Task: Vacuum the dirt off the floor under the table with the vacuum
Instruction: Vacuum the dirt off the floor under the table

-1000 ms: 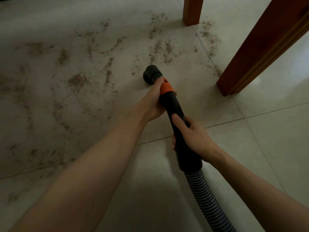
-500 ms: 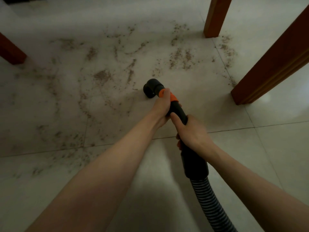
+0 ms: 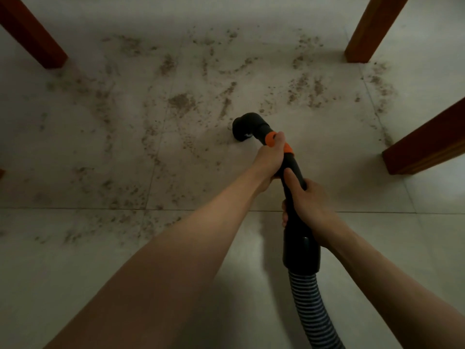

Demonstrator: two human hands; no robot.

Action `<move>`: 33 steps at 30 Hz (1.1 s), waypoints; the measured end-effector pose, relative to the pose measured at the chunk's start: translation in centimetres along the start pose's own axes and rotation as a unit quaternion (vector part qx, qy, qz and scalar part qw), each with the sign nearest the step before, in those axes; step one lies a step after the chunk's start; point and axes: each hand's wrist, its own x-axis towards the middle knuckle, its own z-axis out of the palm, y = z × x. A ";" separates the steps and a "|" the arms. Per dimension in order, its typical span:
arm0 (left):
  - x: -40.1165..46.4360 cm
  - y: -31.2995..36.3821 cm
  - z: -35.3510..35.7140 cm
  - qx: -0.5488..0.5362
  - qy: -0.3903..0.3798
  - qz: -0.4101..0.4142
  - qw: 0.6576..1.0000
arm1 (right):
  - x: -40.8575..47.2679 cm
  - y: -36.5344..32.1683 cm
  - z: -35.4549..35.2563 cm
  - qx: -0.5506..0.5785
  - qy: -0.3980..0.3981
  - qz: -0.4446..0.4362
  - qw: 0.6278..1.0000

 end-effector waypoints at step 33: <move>-5.5 -4.3 1.0 -0.081 0.097 -0.053 0.991 | -3.9 2.1 -3.1 -0.100 -0.096 0.016 0.990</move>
